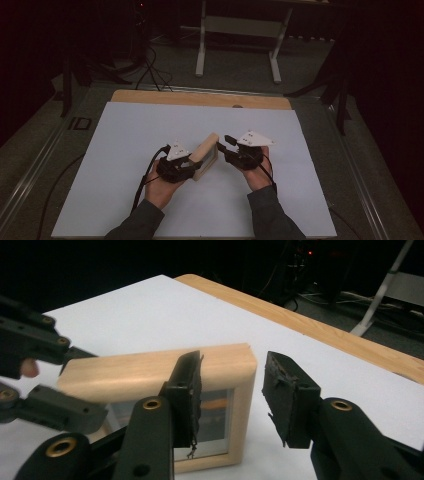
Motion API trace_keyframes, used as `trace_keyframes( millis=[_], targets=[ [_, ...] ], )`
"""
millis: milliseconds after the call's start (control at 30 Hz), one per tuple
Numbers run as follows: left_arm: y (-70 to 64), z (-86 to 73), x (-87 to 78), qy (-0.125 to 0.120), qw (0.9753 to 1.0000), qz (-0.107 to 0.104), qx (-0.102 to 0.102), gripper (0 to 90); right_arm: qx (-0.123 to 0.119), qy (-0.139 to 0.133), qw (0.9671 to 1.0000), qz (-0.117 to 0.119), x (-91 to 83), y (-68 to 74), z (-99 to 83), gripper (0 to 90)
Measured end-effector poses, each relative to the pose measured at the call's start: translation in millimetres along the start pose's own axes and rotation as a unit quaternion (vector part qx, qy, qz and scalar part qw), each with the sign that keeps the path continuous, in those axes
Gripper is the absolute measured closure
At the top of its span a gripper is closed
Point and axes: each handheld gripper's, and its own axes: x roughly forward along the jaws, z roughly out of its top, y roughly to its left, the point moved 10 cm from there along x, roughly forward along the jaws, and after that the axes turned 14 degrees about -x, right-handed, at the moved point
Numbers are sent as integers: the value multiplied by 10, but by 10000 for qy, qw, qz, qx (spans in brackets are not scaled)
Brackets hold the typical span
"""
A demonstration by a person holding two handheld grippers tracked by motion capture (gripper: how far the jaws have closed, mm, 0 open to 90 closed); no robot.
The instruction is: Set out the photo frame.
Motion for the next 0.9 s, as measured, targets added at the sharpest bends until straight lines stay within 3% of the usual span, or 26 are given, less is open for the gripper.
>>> trace_keyframes(
  millis=[167,633,900],
  targets=[
    [-7,-6,-1,23,10000,18,58,602,-37,22,10000,-62,39,-37,28,629],
    [-35,-14,7,23,9999,36,127,602,-216,15,9996,-181,148,-70,151,872],
    [-49,-18,9,21,9999,41,144,602,-249,110,9995,-186,286,-55,193,896]
  ],
)
